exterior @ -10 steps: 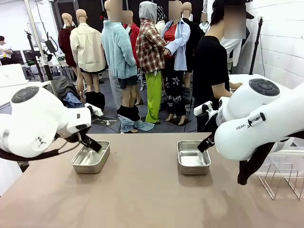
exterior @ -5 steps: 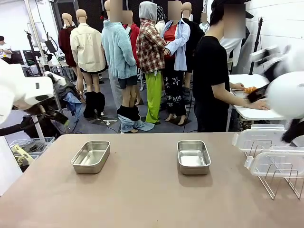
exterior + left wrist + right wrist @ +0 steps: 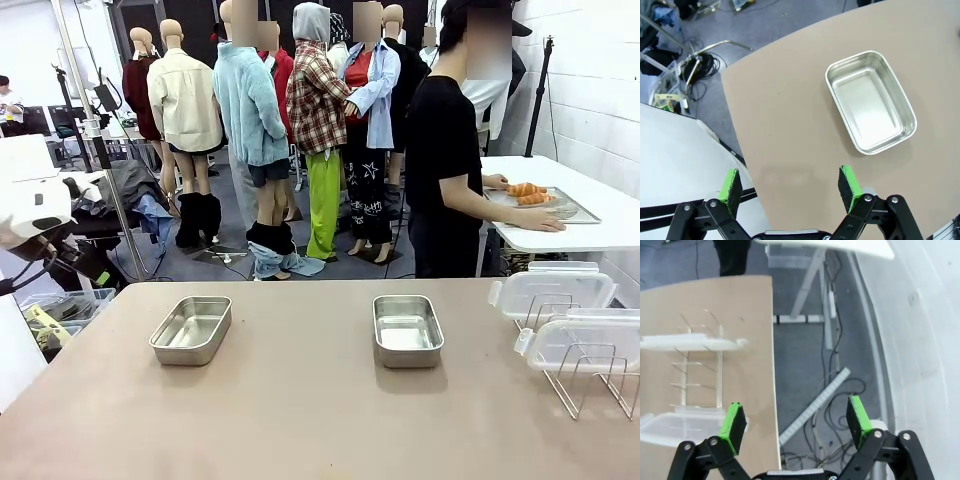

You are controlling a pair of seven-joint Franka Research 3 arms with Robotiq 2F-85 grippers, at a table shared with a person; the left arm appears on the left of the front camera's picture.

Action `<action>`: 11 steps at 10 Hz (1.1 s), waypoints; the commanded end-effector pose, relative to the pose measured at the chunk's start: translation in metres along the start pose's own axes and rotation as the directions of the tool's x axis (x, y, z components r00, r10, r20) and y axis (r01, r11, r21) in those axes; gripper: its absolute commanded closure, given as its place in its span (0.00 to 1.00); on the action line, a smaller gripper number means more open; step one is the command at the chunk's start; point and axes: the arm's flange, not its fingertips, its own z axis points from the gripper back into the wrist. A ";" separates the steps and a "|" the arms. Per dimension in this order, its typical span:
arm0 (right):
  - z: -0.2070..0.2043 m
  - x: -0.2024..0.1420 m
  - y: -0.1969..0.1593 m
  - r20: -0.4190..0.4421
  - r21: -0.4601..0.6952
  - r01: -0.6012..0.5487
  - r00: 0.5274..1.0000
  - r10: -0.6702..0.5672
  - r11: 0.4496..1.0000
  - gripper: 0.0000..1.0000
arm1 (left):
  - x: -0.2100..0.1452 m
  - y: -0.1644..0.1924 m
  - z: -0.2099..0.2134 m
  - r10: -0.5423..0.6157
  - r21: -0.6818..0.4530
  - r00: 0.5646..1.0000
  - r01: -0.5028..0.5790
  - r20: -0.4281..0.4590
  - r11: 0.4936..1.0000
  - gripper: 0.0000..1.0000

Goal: Place the bread in airtight containers.
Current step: Lift both Airtight Container.

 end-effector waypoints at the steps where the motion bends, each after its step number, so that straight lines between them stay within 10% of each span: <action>1: -0.020 -0.013 0.018 0.007 0.024 0.020 1.000 -0.020 1.000 0.00 | 0.000 -0.003 -0.013 0.053 -0.030 0.998 -0.052 0.032 0.998 0.00; 11: 0.000 0.000 0.000 0.000 0.000 0.000 1.000 0.000 1.000 0.00 | 0.000 0.000 0.000 0.000 0.000 1.000 0.000 0.000 1.000 0.00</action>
